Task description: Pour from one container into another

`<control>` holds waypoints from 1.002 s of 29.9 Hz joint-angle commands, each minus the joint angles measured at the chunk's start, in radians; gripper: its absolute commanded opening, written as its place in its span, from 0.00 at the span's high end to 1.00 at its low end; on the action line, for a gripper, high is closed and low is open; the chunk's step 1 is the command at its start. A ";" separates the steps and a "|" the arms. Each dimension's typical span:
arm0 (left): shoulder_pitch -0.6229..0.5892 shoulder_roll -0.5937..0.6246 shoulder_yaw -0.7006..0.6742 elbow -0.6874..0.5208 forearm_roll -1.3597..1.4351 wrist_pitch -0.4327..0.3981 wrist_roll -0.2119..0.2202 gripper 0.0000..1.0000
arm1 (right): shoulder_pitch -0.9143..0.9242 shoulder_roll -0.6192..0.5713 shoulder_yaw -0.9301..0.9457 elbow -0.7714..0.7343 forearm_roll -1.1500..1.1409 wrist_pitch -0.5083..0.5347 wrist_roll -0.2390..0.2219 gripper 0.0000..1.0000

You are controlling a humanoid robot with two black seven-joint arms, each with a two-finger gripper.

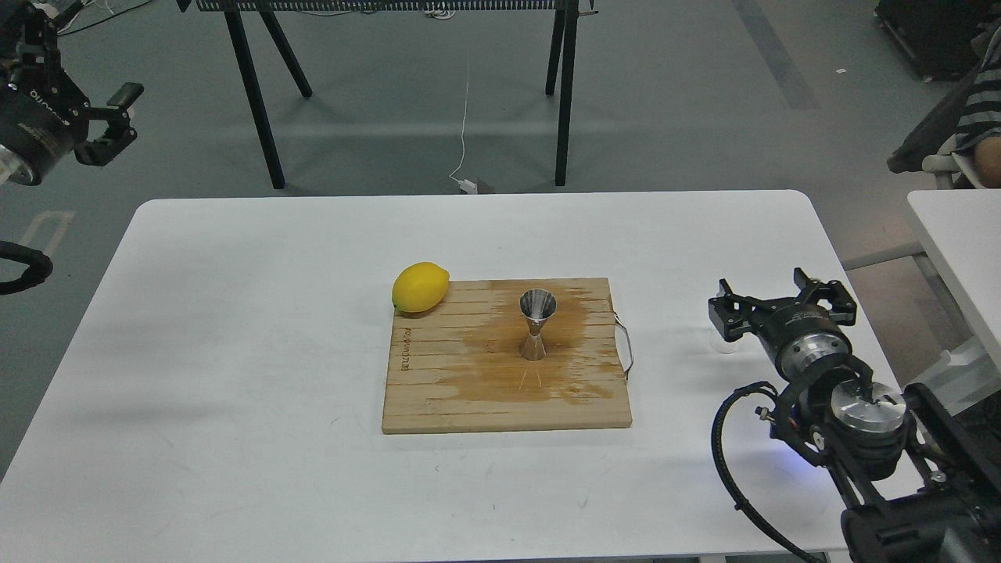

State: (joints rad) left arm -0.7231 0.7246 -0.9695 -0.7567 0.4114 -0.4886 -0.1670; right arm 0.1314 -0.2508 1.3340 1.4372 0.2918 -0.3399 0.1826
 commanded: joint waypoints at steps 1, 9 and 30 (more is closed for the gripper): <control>0.001 -0.033 -0.018 0.007 -0.022 0.000 0.000 0.01 | 0.095 -0.169 -0.076 -0.001 -0.005 0.048 -0.002 0.02; 0.005 -0.111 -0.018 0.034 -0.049 0.030 0.001 0.01 | 0.402 -0.354 -0.421 -0.221 -0.035 0.361 -0.023 0.02; -0.015 -0.323 0.000 0.211 -0.149 0.004 -0.074 0.01 | 0.456 -0.156 -0.469 -0.663 -0.043 0.753 -0.072 0.01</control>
State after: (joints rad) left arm -0.7398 0.4048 -0.9718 -0.5431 0.2593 -0.4837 -0.2228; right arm 0.5906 -0.4082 0.8649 0.7738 0.2481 0.4125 0.1087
